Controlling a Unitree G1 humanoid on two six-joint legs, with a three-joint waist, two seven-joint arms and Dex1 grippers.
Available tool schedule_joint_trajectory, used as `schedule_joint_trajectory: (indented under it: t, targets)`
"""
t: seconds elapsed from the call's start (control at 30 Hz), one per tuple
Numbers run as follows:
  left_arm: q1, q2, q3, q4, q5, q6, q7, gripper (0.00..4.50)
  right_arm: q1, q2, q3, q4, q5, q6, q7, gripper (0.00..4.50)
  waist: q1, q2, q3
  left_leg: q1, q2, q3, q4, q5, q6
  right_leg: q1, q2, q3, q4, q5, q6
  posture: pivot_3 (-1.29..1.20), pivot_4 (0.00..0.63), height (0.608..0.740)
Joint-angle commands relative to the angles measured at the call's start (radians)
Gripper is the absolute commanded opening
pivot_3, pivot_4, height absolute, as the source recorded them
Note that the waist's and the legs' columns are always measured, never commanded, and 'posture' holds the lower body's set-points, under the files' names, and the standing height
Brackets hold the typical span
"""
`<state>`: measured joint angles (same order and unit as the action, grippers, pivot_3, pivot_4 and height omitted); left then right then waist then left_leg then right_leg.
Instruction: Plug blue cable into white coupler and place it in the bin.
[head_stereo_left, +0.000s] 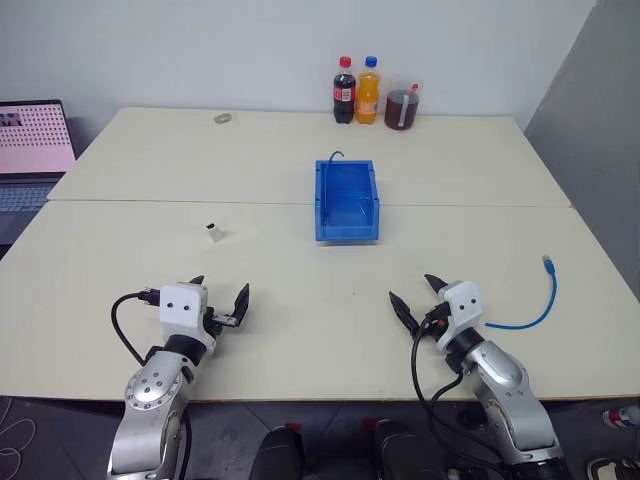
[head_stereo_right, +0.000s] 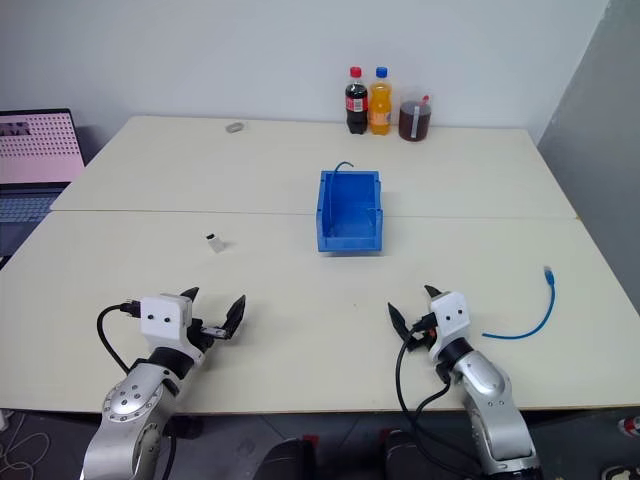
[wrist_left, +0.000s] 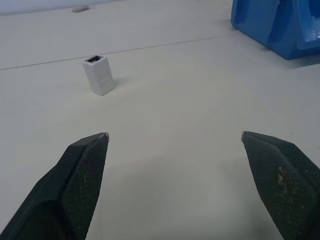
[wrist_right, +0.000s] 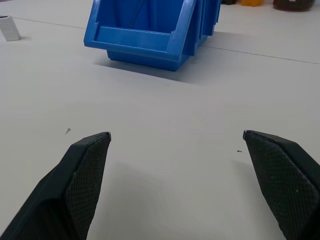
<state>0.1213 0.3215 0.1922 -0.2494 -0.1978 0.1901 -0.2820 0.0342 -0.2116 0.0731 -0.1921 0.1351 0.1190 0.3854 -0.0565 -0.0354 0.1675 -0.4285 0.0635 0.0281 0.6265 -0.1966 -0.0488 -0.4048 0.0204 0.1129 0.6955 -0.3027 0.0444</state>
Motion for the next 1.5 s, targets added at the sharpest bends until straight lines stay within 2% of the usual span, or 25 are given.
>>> schedule_joint_trajectory:
  t: [0.03, 0.43, 0.53, 0.73, 0.93, 1.03, 1.17, 1.3, 1.5]
  targets:
    - [-0.002, -0.002, -0.011, -0.062, -0.004, -0.001, -0.007, 4.5, -0.007, -0.001, -0.007, -0.024, -0.001, -0.018, -0.005, 4.49, 0.0, 0.0, 0.0, 0.0, 0.0, 0.0, 0.0, 0.0, 0.0, 0.0, 0.0, 0.0, 0.0, 0.0, 0.0, 0.0, 0.15, 0.74]
    - [0.004, 0.016, -0.003, -0.079, -0.019, -0.02, -0.049, 4.5, -0.012, -0.002, -0.006, -0.021, -0.003, -0.02, -0.007, 4.49, 0.0, 0.0, 0.0, 0.0, 0.0, 0.0, 0.0, 0.0, 0.0, 0.0, 0.0, 0.0, 0.0, 0.0, 0.0, 0.0, 0.15, 0.74]
    - [0.023, 0.026, 0.0, -0.096, -0.052, -0.082, -0.116, 4.5, -0.012, -0.002, -0.006, -0.022, -0.004, -0.021, -0.01, 4.49, 0.0, 0.0, 0.0, 0.0, 0.0, 0.0, 0.0, 0.0, 0.0, 0.0, 0.0, 0.0, 0.0, 0.0, 0.0, 0.0, 0.15, 0.74]
    - [0.021, 0.068, -0.004, -0.084, -0.11, -0.082, -0.216, 4.5, -0.013, -0.003, -0.011, -0.024, -0.006, -0.028, -0.02, 4.49, 0.0, 0.0, 0.0, 0.0, 0.0, 0.0, 0.0, 0.0, 0.0, 0.0, 0.0, 0.0, 0.0, 0.0, 0.0, 0.0, 0.15, 0.74]
    - [-0.047, 0.187, -0.034, -0.059, -0.202, -0.042, -0.429, 4.5, -0.016, -0.009, -0.056, -0.045, 0.002, -0.037, -0.046, 4.49, 0.0, 0.0, 0.0, 0.0, 0.0, 0.0, 0.001, 0.0, 0.0, 0.0, 0.0, 0.0, 0.0, 0.0, 0.0, 0.0, 0.15, 0.74]
    - [-0.129, 0.21, -0.05, -0.036, -0.224, -0.024, -0.475, 4.5, -0.023, -0.013, -0.096, -0.074, 0.014, -0.019, -0.072, 4.49, 0.001, 0.0, 0.0, 0.0, 0.0, 0.0, 0.001, 0.0, 0.0, 0.0, 0.0, 0.0, 0.0, 0.0, 0.0, 0.0, 0.15, 0.74]
    - [-0.281, 0.239, -0.113, -0.015, -0.269, 0.056, -0.569, 4.5, -0.041, -0.02, -0.236, -0.158, 0.076, 0.074, -0.151, 4.49, 0.005, 0.0, 0.0, -0.001, 0.0, -0.001, 0.002, 0.0, 0.0, 0.0, 0.0, -0.001, 0.001, 0.0, 0.0, 0.0, 0.15, 0.74]
    - [-0.361, 0.292, -0.193, -0.025, -0.346, 0.177, -0.715, 4.5, -0.049, -0.068, -0.375, -0.197, 0.112, 0.178, -0.205, 4.49, 0.006, 0.0, 0.0, -0.001, -0.001, -0.001, 0.001, 0.0, 0.0, 0.0, 0.0, -0.001, 0.001, 0.0, 0.0, 0.0, 0.15, 0.74]
    - [-0.458, 0.325, -0.287, -0.019, -0.368, 0.247, -0.855, 4.5, -0.09, -0.183, -0.503, -0.143, 0.081, 0.398, -0.294, 4.49, -0.001, 0.001, 0.0, -0.001, -0.001, -0.001, 0.001, 0.0, 0.0, 0.0, 0.001, -0.001, 0.001, 0.0, 0.0, 0.0, 0.15, 0.74]
